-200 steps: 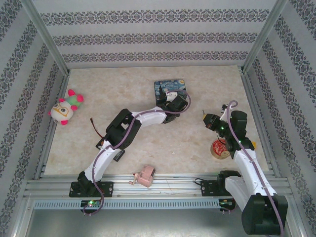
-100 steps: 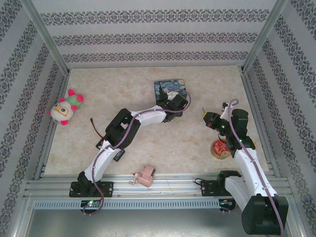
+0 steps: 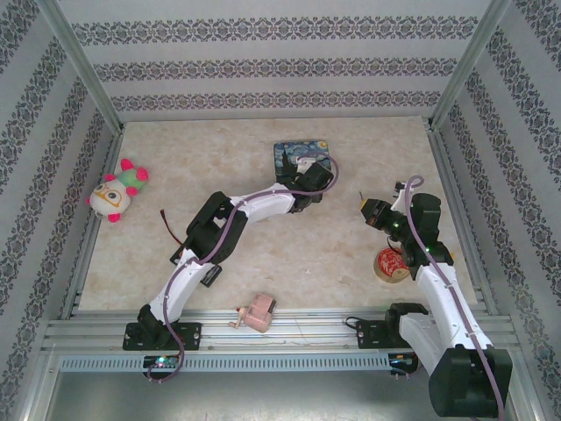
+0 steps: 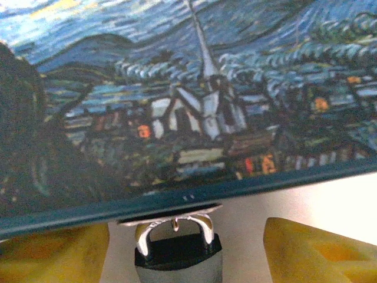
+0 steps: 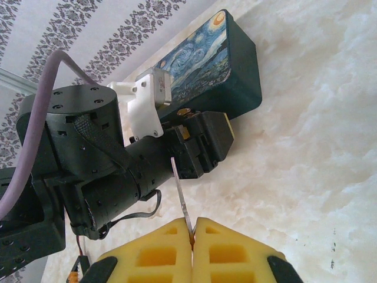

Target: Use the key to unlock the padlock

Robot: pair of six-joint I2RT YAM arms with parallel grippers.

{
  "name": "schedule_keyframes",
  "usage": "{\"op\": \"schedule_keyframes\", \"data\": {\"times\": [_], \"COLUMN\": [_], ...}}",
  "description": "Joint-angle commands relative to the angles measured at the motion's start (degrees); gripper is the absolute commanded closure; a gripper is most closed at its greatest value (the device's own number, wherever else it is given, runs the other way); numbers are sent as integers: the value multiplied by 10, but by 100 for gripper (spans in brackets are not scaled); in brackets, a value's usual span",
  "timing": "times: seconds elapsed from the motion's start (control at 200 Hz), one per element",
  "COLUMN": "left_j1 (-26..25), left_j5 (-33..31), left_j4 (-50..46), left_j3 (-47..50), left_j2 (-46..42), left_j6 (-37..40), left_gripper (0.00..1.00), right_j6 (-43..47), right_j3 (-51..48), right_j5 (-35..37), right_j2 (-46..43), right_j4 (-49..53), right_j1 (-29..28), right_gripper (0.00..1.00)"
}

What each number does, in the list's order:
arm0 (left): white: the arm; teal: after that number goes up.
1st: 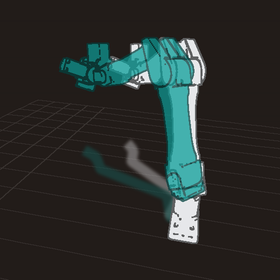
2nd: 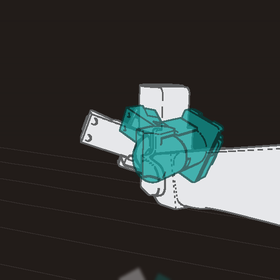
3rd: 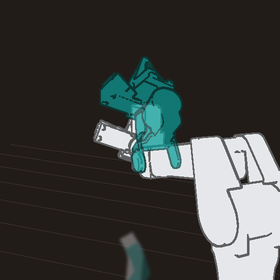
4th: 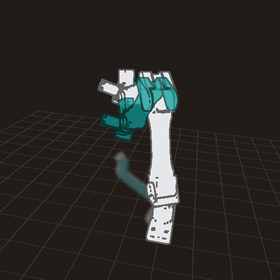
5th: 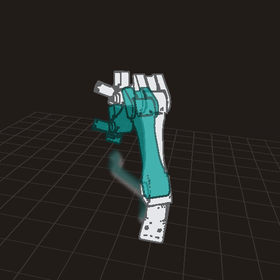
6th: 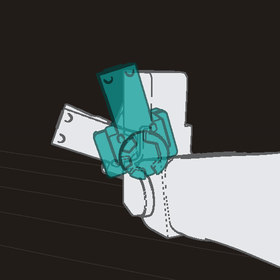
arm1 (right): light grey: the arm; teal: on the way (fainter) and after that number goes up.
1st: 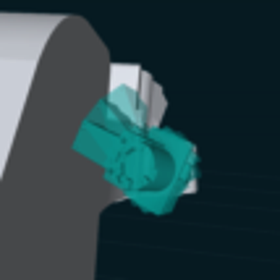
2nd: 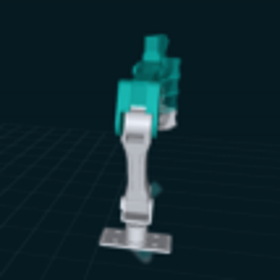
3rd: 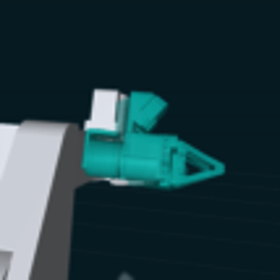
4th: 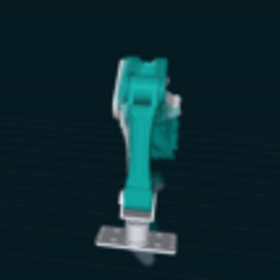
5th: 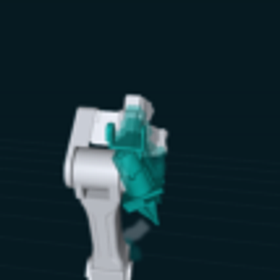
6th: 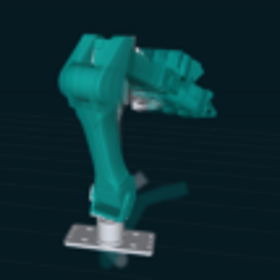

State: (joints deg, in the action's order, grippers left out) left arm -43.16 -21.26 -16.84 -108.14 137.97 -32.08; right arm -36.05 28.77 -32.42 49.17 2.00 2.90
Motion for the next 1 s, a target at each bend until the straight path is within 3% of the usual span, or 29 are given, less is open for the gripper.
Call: {"op": "schedule_keyframes", "data": {"times": [0.0,0.235,0.415,0.485,0.825,0.994], "left_j1": [9,11,11,11,11,11], "left_j5": [-8,-6,1,2,0,-5], "left_j4": [-12,9,41,63,111,131], "left_j3": [-9,8,43,70,152,195], "left_j2": [10,17,3,-10,-67,-92], "left_j6": [-9,-11,-12,-16,-16,-19], "left_gripper": [35,50,79,85,100,100], "right_j6": [9,11,15,16,19,22], "right_j3": [14,13,14,12,5,3], "right_j5": [-10,-9,-9,-7,-9,-11], "right_j2": [-7,-9,-10,-11,-14,-14], "right_j4": [0,2,8,8,12,16], "right_j1": [6,6,6,6,6,6], "right_gripper": [100,100,100,100,100,100]}}
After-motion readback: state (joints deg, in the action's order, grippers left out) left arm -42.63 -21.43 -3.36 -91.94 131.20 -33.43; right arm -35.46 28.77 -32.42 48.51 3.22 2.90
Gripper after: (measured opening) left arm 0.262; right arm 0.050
